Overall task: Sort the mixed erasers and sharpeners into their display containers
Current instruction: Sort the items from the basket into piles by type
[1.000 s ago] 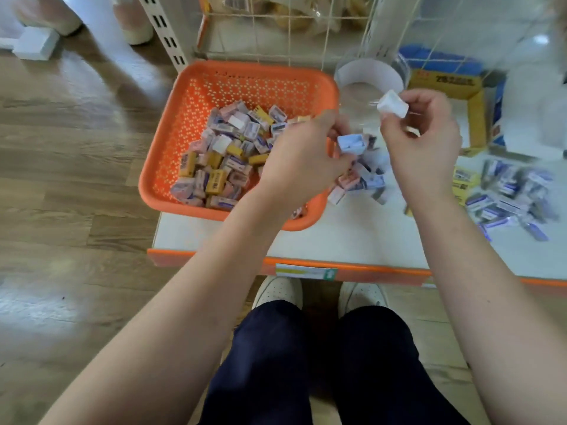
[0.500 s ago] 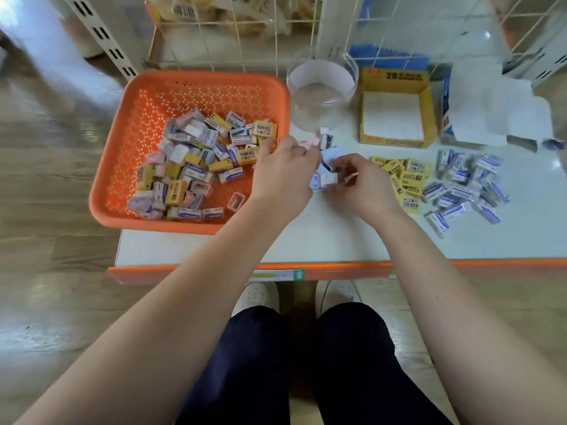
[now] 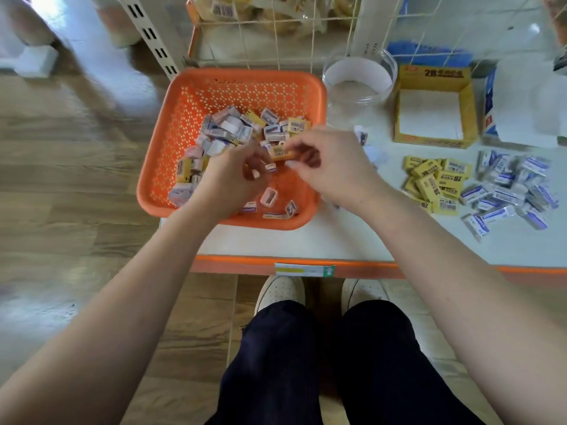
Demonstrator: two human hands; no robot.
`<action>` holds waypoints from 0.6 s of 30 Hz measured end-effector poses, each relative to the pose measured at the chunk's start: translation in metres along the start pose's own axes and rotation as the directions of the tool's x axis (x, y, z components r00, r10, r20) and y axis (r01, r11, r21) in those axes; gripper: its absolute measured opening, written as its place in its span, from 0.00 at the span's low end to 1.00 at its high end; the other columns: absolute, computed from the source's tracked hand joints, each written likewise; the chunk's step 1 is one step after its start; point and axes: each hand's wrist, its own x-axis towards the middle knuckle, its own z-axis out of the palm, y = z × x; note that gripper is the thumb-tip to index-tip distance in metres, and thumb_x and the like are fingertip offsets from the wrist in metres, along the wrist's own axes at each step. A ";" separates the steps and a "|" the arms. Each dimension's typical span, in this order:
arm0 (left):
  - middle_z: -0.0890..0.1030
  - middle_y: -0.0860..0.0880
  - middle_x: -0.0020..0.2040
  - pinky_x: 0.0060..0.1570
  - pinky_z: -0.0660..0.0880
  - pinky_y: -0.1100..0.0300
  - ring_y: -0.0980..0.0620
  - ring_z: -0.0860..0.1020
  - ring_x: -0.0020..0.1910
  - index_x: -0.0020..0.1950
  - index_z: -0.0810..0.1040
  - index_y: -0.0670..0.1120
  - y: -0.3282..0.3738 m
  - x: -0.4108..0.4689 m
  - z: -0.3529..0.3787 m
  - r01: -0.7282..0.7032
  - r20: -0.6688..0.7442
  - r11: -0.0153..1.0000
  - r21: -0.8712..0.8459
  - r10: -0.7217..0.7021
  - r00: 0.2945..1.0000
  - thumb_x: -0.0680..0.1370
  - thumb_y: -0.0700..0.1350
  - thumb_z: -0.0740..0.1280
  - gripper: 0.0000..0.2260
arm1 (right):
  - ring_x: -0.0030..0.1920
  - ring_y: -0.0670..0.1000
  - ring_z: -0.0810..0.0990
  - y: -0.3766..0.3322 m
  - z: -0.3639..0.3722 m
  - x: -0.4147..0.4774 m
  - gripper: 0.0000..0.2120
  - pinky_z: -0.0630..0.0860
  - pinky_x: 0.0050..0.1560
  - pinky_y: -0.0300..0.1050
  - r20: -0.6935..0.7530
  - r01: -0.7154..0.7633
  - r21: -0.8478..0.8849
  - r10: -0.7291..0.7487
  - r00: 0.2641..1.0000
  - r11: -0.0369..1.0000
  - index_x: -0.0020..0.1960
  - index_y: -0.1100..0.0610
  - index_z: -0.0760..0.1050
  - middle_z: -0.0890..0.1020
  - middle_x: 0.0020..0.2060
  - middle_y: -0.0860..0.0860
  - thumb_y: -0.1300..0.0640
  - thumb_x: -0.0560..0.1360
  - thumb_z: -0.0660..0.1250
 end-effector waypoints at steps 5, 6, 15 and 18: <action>0.81 0.49 0.49 0.50 0.72 0.60 0.49 0.78 0.50 0.56 0.80 0.48 -0.025 0.004 -0.004 0.054 0.260 0.958 0.282 -0.131 0.957 0.74 0.41 0.68 0.12 | 0.57 0.54 0.75 -0.009 0.025 0.016 0.15 0.70 0.53 0.46 0.321 0.156 -0.395 -0.023 0.947 0.905 0.59 0.52 0.78 0.80 0.55 0.52 0.60 0.74 0.65; 0.81 0.49 0.50 0.48 0.71 0.62 0.49 0.78 0.51 0.58 0.80 0.48 -0.025 0.006 -0.002 0.061 0.285 0.956 0.288 -0.147 0.947 0.74 0.41 0.68 0.13 | 0.56 0.56 0.75 -0.010 0.025 0.017 0.15 0.71 0.51 0.47 0.350 0.169 -0.473 0.009 0.937 0.865 0.59 0.52 0.78 0.79 0.54 0.53 0.61 0.74 0.64; 0.79 0.49 0.57 0.50 0.74 0.53 0.46 0.76 0.55 0.69 0.68 0.52 -0.022 0.015 0.007 -0.065 0.408 0.941 0.333 -0.082 0.909 0.72 0.50 0.69 0.25 | 0.44 0.57 0.76 -0.027 0.031 0.028 0.11 0.69 0.37 0.45 0.594 0.387 -0.707 0.200 0.779 0.592 0.54 0.61 0.76 0.77 0.46 0.56 0.66 0.74 0.61; 0.79 0.51 0.56 0.43 0.72 0.55 0.47 0.76 0.55 0.66 0.70 0.56 -0.023 0.020 0.014 -0.126 0.394 0.906 0.403 -0.048 0.918 0.74 0.53 0.67 0.21 | 0.46 0.56 0.77 -0.023 0.033 0.031 0.09 0.70 0.38 0.45 0.647 0.437 -0.684 0.207 0.734 0.584 0.52 0.57 0.77 0.78 0.46 0.55 0.62 0.73 0.63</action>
